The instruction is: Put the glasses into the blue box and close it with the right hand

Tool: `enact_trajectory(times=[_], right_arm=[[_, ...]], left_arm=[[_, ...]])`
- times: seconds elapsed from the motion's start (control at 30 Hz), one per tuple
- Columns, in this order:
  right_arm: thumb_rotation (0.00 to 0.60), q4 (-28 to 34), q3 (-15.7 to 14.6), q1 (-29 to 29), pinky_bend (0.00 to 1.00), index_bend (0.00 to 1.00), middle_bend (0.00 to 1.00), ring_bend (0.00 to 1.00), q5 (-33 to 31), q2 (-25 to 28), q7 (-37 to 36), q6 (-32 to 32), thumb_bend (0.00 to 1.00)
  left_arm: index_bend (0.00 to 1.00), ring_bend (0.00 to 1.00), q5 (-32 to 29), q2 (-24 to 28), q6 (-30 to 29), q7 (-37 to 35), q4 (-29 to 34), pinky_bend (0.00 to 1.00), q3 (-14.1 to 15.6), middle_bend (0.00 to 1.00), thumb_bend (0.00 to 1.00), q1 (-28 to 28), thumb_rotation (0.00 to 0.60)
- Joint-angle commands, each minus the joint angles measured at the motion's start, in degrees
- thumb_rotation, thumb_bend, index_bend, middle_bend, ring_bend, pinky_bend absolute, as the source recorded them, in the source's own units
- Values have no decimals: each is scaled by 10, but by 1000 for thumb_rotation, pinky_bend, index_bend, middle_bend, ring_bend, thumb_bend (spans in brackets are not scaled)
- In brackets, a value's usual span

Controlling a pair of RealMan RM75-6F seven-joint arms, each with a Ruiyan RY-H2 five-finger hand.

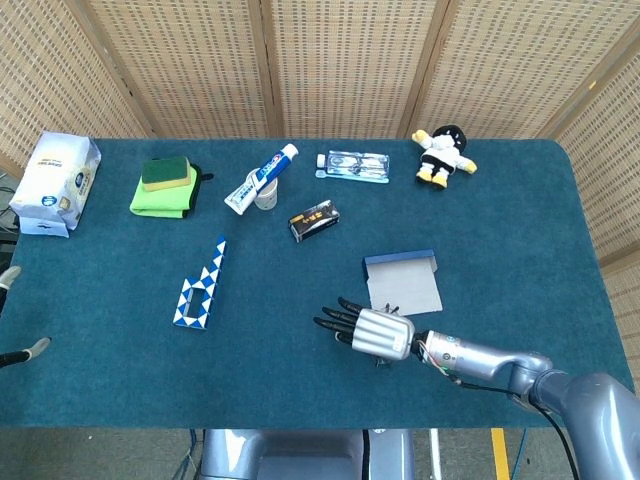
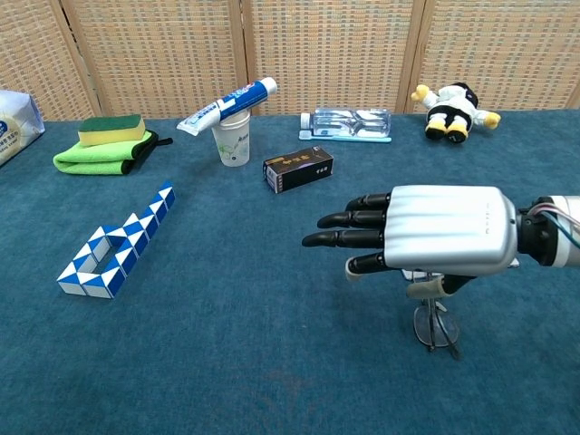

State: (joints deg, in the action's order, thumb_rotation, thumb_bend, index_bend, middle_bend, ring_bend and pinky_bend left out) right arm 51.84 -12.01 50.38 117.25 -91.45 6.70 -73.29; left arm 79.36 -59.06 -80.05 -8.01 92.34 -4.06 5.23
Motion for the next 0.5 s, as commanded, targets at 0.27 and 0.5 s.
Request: enact_trajectory(times=[0.27,0.5], right_arm=[[600,-25,-13,-12,187,324,4,0,-1,3,-2,6,337],[600,-49,-25,-17,187,332,7,0,4,-9,-10,8,342]], left_arm=[[0,0,2,-1,0,4,2,0,1,0,0,0,600],[0,0,0,-2,2,8,4,0,1,0,0,1,600]])
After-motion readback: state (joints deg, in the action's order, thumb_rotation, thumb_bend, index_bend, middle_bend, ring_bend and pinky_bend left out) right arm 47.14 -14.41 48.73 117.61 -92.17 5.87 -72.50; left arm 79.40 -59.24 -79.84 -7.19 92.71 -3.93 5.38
